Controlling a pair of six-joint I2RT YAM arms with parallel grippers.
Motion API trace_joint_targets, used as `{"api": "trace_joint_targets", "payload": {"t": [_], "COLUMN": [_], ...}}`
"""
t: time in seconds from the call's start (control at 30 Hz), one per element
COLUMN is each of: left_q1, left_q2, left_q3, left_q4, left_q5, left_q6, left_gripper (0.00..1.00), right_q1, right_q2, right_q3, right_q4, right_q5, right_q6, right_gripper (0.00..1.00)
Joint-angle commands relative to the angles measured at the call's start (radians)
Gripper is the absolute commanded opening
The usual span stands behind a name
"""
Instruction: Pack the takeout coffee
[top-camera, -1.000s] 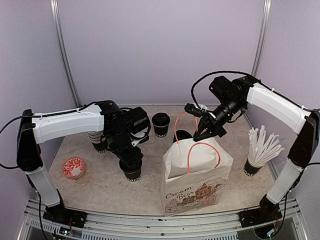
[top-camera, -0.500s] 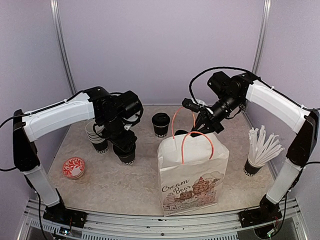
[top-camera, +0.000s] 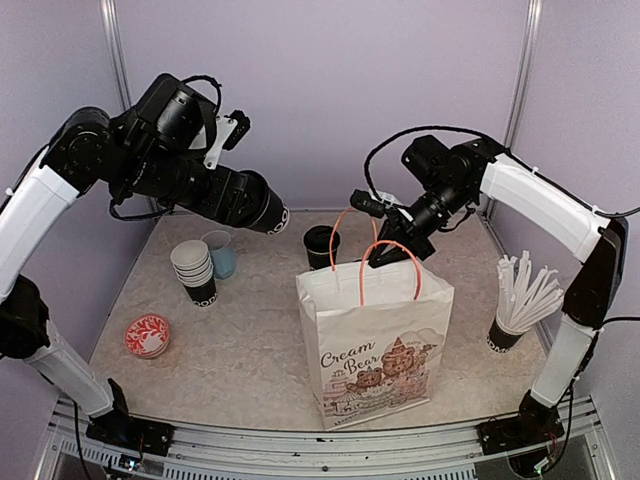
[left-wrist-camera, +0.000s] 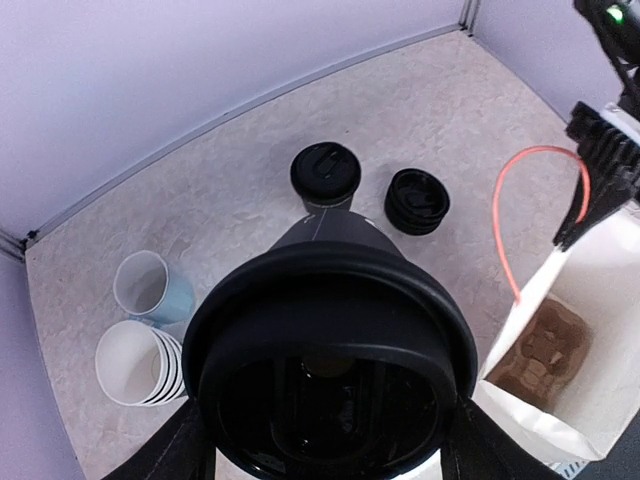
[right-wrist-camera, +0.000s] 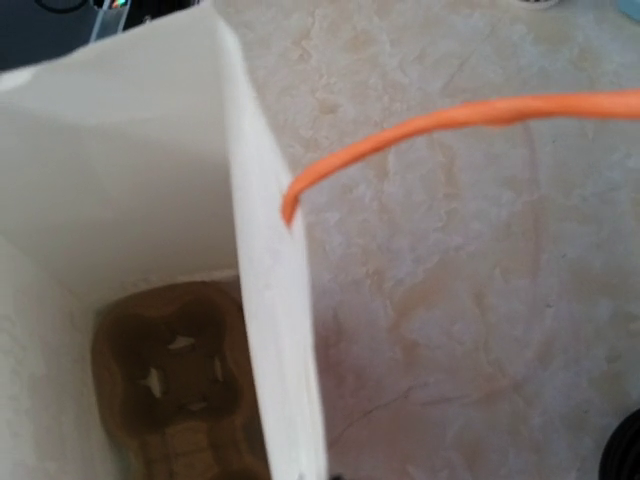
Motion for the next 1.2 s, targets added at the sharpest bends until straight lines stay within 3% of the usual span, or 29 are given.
{"api": "trace_joint_targets", "payload": {"t": [0.0, 0.67, 1.17], "left_q1": [-0.041, -0.204, -0.254], "left_q2": [-0.008, 0.069, 0.238], "left_q3": [0.056, 0.105, 0.081], "left_q4": [0.017, 0.032, 0.038], "left_q5": [0.018, 0.227, 0.172], "left_q6": [0.017, 0.068, 0.112], "left_gripper": [0.63, 0.6, 0.6], "right_q1": [0.011, 0.013, 0.019], "right_q2": [0.006, 0.05, 0.013], "right_q3": [0.058, 0.089, 0.108], "right_q4": [-0.008, 0.005, 0.011], "right_q5": [-0.016, -0.07, -0.107], "right_q6": [0.043, 0.083, 0.106], "right_gripper": [0.0, 0.0, 0.0]}}
